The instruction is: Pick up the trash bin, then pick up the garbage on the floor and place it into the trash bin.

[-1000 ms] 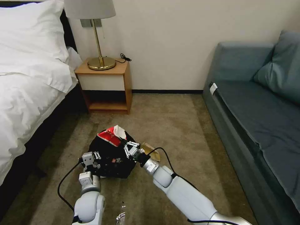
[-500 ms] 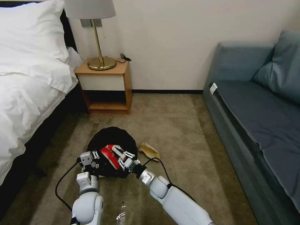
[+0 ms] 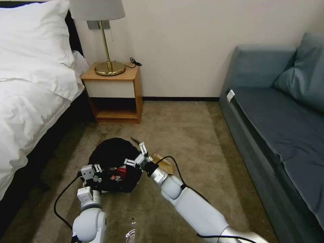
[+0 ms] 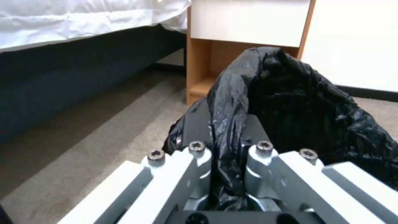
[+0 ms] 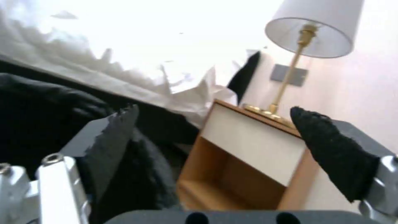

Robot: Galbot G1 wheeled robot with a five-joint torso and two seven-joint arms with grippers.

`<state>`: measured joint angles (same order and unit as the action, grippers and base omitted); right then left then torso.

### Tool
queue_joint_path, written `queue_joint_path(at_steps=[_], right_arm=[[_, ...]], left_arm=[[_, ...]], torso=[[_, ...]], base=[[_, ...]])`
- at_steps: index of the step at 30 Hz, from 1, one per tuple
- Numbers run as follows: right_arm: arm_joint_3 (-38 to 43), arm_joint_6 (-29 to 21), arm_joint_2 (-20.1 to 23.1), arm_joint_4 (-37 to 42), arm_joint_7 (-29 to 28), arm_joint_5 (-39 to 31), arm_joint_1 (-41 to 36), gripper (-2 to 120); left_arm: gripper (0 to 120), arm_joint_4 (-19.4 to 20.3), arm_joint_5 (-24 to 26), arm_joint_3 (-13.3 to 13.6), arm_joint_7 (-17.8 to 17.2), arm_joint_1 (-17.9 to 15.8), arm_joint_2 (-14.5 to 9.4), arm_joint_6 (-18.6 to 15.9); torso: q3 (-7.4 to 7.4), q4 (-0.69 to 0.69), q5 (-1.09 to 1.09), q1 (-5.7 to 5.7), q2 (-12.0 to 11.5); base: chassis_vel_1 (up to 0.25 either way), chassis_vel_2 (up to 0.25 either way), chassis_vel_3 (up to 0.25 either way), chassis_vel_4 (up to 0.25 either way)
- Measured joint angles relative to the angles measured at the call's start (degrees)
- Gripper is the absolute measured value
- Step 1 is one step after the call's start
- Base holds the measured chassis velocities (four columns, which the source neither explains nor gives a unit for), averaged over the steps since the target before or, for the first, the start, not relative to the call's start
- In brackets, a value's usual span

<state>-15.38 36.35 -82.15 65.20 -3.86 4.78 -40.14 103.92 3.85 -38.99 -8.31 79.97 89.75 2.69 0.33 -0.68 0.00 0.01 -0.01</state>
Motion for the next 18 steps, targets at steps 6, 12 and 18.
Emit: queue_joint_path(at_steps=[6,12,18], right_arm=[[3.6,-0.8,2.2,2.4,-0.1,-1.0,-0.9,99],[8.5,-1.6,4.6,4.1,0.0,-0.9,-4.7,100],[12.0,-3.0,6.7,1.1,1.4,-1.6,-5.1,100]], left_arm=[[5,0.8,1.0,-1.1,0.3,-0.2,-0.8,-0.2],[5,3.3,1.4,-1.9,0.4,1.9,-1.0,-0.3],[5,6.4,1.2,-2.1,0.6,5.0,-0.6,0.7]], torso=[[-0.01,-0.01,0.01,0.00,0.0],[-0.01,-0.01,0.00,0.00,0.0],[-0.01,-0.02,0.01,0.00,0.0]], base=[[0.000,0.000,0.000,0.000],[0.000,0.000,0.000,0.000],[0.000,0.000,0.000,0.000]])
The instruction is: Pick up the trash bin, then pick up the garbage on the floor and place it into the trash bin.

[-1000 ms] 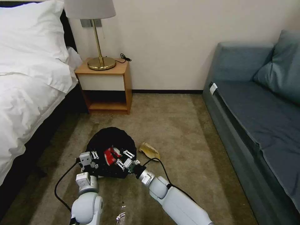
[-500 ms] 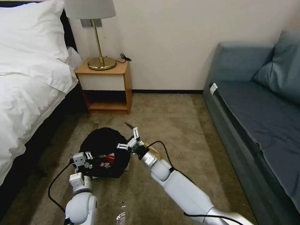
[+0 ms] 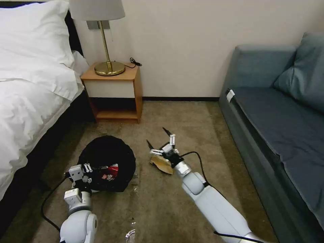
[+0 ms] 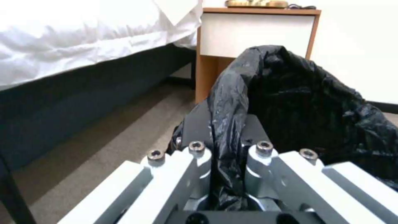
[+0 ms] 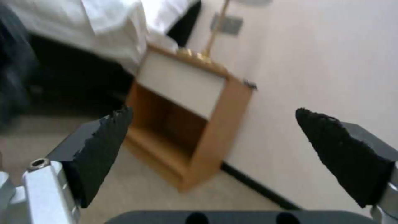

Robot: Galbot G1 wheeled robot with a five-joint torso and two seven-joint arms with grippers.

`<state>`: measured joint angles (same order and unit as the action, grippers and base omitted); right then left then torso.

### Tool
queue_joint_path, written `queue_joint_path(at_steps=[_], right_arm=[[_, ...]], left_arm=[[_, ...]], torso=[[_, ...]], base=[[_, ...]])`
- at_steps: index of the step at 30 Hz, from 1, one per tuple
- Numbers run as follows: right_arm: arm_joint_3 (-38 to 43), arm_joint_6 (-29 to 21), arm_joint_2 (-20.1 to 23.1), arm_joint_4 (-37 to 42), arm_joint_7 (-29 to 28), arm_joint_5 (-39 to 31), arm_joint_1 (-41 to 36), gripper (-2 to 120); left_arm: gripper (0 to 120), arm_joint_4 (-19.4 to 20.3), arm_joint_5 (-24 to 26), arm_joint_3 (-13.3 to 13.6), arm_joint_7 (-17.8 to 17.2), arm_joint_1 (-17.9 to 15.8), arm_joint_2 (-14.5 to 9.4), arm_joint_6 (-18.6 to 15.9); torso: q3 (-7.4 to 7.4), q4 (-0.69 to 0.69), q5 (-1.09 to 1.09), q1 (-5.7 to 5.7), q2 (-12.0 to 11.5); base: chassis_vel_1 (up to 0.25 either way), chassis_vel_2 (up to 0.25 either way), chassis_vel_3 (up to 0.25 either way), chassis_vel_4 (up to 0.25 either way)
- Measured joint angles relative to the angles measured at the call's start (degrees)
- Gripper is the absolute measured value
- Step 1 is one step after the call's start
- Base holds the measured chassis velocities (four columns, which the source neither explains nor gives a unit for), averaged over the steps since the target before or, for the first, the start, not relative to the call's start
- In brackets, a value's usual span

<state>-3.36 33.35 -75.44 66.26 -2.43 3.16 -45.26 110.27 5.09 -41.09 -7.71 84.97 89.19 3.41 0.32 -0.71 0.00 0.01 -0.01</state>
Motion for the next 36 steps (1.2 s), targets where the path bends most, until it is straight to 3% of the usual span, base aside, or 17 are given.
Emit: queue_joint_path(at_steps=[4,10,15,26,36], right_arm=[[-1.4,-1.1,1.0,-2.7,1.1,-3.0,2.5,100],[-7.0,-1.5,-1.1,-16.4,7.8,-6.7,10.9,100],[-10.0,-3.5,-1.6,-21.2,11.6,-9.2,12.9,100],[-5.7,-2.1,-4.1,-34.6,20.5,-5.4,16.0,100],[-4.4,-1.5,-5.8,-40.2,24.7,-3.7,17.2,100]], left_arm=[[5,1.1,-0.2,0.0,0.1,1.1,0.2,0.5],[5,1.7,-0.9,0.0,0.2,2.1,0.8,1.3],[5,3.0,-0.8,-0.8,0.4,3.2,0.9,2.0],[5,4.5,-1.5,-1.0,0.2,3.4,1.6,1.8],[5,3.7,-1.6,-1.2,0.1,3.4,1.6,1.8]], torso=[[0.00,0.00,-0.02,0.00,0.0],[0.00,0.02,-0.01,0.00,0.0],[0.00,0.03,0.00,0.00,0.0],[0.00,0.01,-0.01,0.00,0.0],[0.00,0.01,-0.01,0.00,0.0]], base=[[0.000,0.000,0.000,0.000],[0.000,0.000,0.000,0.000],[0.000,0.000,0.000,0.000],[0.000,0.000,0.000,0.000],[0.000,0.000,0.000,0.000]])
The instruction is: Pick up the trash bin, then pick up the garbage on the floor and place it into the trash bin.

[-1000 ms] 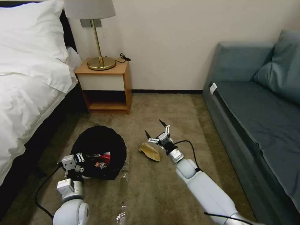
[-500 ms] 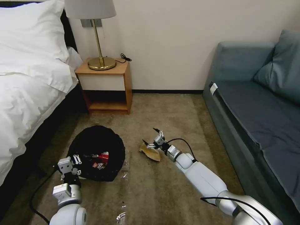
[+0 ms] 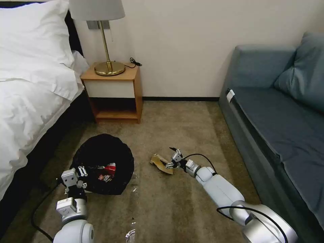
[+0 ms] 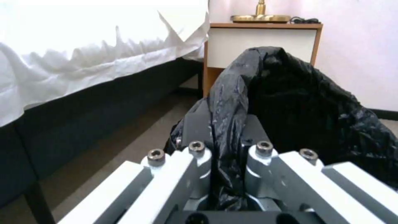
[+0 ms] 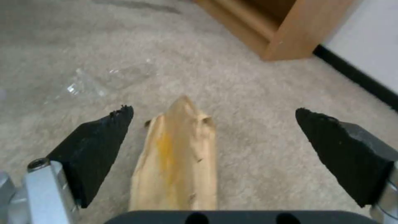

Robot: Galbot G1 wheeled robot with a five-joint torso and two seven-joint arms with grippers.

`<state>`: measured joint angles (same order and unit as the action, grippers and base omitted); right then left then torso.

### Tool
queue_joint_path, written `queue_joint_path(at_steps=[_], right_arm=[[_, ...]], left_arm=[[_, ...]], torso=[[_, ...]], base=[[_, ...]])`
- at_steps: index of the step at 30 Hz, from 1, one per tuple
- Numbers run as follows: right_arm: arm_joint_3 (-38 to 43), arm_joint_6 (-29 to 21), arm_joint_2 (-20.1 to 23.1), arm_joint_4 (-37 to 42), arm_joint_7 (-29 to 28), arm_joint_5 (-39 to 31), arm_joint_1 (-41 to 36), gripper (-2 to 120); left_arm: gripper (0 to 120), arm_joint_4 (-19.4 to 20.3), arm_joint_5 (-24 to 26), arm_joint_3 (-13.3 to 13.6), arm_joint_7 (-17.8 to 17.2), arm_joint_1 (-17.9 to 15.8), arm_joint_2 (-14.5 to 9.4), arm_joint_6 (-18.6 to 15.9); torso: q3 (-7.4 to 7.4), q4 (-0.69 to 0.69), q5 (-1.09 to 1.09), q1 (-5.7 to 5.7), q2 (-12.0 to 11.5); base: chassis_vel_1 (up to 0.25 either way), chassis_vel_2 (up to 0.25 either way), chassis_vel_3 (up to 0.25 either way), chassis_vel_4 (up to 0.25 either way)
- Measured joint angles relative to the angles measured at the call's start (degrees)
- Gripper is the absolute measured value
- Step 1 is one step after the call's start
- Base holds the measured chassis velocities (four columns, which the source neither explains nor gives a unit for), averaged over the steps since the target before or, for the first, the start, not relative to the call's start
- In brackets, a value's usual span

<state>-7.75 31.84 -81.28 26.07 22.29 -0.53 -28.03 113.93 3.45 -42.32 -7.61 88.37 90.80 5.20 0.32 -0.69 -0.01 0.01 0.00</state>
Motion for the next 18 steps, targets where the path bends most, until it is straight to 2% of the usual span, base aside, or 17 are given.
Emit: queue_joint_path(at_steps=[9,18], right_arm=[[1.4,-0.2,-3.3,-6.6,0.8,3.1,1.7,100],[1.4,-3.5,-3.8,-9.0,-2.6,5.2,2.3,100]], left_arm=[[5,-0.4,0.4,-0.4,0.0,0.3,-0.2,0.7],[5,-0.5,0.3,-0.4,0.0,0.4,-0.2,0.8]], torso=[[0.00,0.01,0.00,0.00,0.0],[0.00,0.00,0.00,0.00,0.0]], base=[[0.000,0.000,0.000,0.000],[0.000,0.000,0.000,0.000]])
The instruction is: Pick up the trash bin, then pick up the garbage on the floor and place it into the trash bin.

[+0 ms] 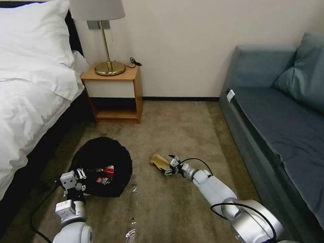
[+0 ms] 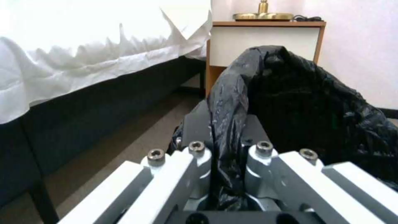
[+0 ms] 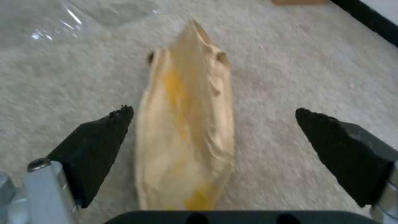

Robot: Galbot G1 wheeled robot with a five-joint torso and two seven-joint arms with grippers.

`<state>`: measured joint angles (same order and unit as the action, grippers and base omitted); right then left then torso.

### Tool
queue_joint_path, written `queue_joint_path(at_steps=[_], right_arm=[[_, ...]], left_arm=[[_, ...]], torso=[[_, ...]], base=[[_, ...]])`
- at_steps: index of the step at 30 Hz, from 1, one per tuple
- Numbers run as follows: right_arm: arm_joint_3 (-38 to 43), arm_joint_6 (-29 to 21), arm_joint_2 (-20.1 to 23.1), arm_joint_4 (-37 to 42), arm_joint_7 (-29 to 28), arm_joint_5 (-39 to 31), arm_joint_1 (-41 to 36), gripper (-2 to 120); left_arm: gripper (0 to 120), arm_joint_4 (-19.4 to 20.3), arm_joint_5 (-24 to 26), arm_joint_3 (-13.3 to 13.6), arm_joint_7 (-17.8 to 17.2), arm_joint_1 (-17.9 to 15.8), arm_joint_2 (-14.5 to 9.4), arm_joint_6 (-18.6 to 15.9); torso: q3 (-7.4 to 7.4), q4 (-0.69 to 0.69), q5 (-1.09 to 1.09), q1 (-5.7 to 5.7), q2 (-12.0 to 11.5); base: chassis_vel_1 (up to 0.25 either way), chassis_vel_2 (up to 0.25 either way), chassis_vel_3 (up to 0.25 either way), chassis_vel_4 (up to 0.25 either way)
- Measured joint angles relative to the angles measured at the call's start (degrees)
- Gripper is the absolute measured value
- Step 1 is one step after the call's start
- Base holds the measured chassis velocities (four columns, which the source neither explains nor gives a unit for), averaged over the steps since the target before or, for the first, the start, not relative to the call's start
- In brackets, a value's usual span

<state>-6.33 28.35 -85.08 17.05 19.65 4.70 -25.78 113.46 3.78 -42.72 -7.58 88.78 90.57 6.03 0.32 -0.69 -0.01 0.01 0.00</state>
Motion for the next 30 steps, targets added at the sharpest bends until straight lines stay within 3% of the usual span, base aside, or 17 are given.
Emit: queue_joint_path(at_steps=[17,30], right_arm=[[0.8,-4.6,-4.1,-5.6,-1.1,0.2,1.4,98],[1.9,-4.7,-3.4,-5.8,-1.6,0.0,0.5,48]], left_arm=[[5,1.4,-0.4,0.0,-0.2,0.8,-0.1,0.2],[5,1.0,-0.5,0.7,-0.3,0.8,0.2,0.7]], torso=[[0.00,0.00,0.01,0.00,0.0],[0.00,-0.01,0.00,0.00,0.0]], base=[[0.000,0.000,0.000,0.000],[0.000,0.000,0.000,0.000]])
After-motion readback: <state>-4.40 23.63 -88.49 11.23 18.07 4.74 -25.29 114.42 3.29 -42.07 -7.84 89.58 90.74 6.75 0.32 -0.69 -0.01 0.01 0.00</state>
